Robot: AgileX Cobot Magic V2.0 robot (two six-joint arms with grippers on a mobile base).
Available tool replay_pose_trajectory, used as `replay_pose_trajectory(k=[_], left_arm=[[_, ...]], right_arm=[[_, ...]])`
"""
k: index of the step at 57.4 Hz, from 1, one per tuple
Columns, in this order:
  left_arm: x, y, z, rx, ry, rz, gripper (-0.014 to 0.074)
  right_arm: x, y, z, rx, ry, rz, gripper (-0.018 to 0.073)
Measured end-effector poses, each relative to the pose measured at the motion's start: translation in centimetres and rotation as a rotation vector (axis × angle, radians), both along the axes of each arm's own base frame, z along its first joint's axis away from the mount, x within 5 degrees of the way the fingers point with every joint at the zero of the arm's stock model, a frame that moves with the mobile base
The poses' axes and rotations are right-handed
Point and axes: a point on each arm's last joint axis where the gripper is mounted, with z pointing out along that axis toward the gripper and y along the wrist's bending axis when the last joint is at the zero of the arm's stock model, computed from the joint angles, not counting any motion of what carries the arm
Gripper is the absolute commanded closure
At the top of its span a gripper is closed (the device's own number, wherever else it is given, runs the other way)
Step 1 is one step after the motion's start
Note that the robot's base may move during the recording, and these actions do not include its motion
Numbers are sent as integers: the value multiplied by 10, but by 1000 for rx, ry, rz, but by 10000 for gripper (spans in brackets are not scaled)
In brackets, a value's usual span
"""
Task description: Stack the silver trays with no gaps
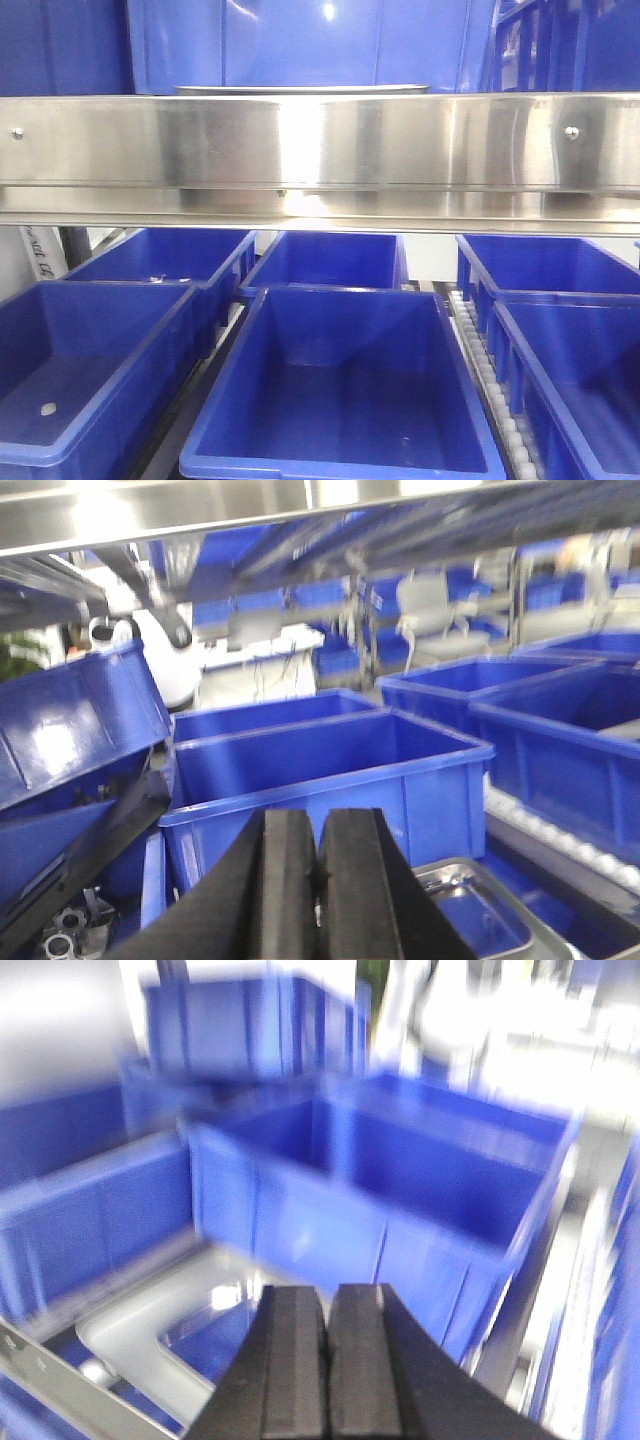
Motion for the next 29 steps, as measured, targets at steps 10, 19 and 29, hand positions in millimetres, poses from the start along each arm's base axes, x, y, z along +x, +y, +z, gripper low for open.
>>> replay_pose_trajectory(k=[10,19,29], left_arm=[[-35,23,-37,-28,-6,-22,606],[-53,33,-64,-45,27,-48,606],[-72,44,-90,-51,76,-66,606]], right_arm=[[-55,-13,-19,4,-77,-2,640],[-106,-25,-56,23,-141,-2,640],[-151,-36,-108,41,-202,-6,640]])
